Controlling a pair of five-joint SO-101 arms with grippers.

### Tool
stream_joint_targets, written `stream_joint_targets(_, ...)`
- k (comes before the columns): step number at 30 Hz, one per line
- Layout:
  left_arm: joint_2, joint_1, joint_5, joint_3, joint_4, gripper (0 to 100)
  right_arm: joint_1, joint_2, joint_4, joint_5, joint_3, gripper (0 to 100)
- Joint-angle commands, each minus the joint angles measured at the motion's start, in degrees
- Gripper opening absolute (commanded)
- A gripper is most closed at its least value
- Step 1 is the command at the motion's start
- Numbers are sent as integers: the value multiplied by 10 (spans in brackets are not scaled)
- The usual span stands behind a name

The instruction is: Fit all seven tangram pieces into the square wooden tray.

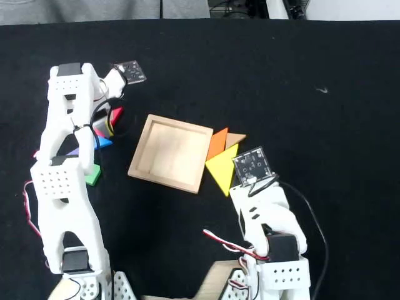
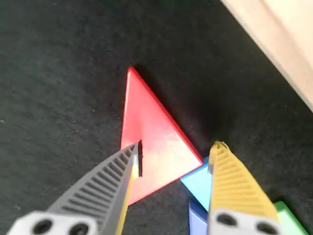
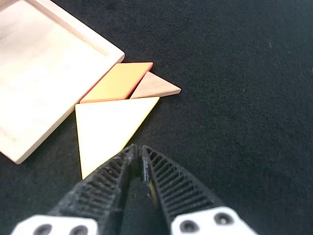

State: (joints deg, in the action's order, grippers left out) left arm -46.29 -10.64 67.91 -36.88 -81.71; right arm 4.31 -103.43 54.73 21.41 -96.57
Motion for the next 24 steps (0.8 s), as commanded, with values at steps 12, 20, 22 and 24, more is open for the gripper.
stream_joint_targets(12, 12, -31, 38, 25, 15, 234, 5, -46, 1, 4, 0, 12)
stream_joint_targets(20, 12, -39, 65, 15, 5, 234, 5, -46, 2, 4, 0, 12)
stream_joint_targets(22, 12, -36, 65, 3, 5, 234, 5, -46, 2, 4, 0, 12)
stream_joint_targets(24, 6, -34, 65, -14, 5, 234, 5, -46, 2, 4, 0, 12)
